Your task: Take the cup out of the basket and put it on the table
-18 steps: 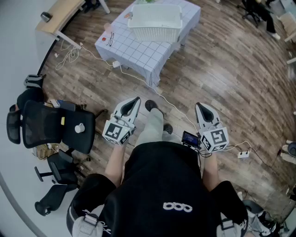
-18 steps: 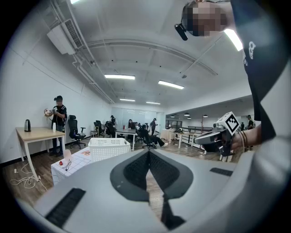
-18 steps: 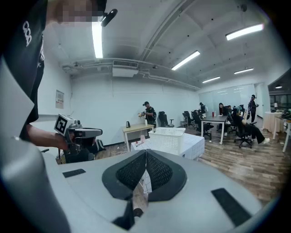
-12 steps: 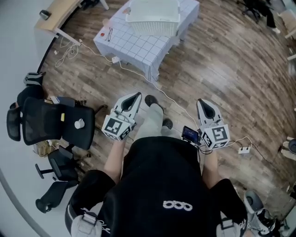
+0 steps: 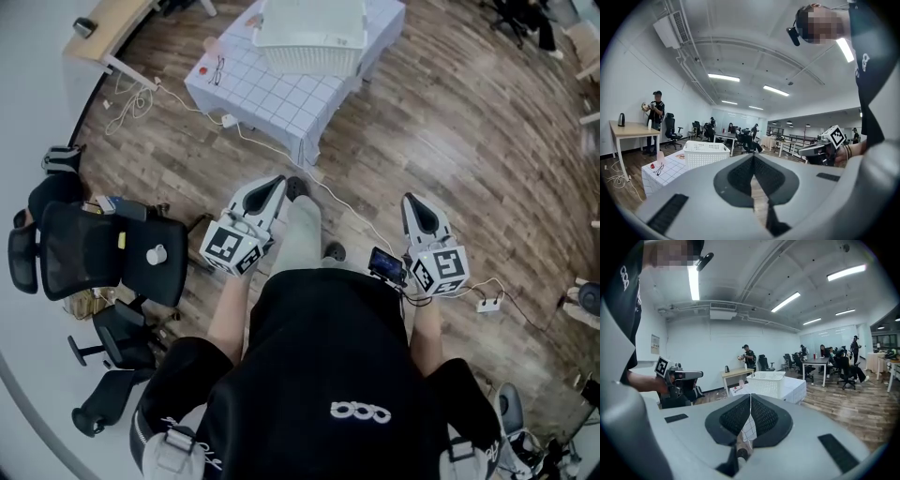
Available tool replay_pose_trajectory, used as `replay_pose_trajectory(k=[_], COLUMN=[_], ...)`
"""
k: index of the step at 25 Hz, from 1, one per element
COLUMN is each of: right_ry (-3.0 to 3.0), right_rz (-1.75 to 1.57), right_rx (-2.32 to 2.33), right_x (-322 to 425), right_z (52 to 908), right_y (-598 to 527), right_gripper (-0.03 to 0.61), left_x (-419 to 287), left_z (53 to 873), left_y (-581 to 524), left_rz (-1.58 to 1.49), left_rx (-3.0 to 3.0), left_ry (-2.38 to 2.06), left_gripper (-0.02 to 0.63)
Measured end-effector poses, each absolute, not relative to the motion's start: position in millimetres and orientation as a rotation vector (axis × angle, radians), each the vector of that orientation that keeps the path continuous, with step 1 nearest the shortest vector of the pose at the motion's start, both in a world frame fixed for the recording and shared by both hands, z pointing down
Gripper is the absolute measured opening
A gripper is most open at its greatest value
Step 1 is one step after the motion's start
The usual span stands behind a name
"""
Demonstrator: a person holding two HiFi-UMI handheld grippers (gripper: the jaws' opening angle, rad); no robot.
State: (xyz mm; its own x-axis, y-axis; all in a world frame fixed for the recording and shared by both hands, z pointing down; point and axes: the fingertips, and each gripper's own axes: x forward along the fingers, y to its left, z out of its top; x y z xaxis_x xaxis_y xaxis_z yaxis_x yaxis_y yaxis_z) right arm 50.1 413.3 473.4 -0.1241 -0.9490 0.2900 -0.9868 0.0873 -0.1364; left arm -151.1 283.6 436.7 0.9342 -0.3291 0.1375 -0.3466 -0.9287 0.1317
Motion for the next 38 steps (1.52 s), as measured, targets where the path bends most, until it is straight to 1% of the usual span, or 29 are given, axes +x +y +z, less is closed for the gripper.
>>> replay_pose_trajectory(k=[5, 10, 16, 21, 27, 38], right_ry=[-2.203, -2.178, -2.172, -2.148, -2.097, -2.072], right_rz=[0.455, 0.446, 0.463, 0.473, 0.515, 0.519], right_rx=[1.989, 1.984, 1.971, 1.938, 1.932, 1.835], right_x=[65.3, 78.9, 78.5, 72.5, 79.5, 103.6], right_z=[472.3, 463.2, 449.2, 445.7, 452.7, 471.4], right_y=[348.2, 260.3, 146.7, 84.6, 49.6, 0.0], right_gripper=[0.025, 0.025, 0.026, 0.025, 0.026, 0.026], left_x=[-131.8, -110.7, -100.5, -101.0, -104.9, -99.5], left_z=[440.7, 434.1, 423.8, 425.0, 427.5, 435.5], left_y=[219.2, 135.7, 38.2, -19.3, -57.7, -68.1], left_rz=[0.138, 0.082, 0.027, 0.029, 0.013, 0.037], left_rx=[2.939, 2.934, 2.918, 2.918, 2.906, 2.904], left_ry=[-0.476, -0.395, -0.277, -0.224, -0.217, -0.234], left_gripper=[0.006, 0.007, 0.008, 0.008, 0.008, 0.008])
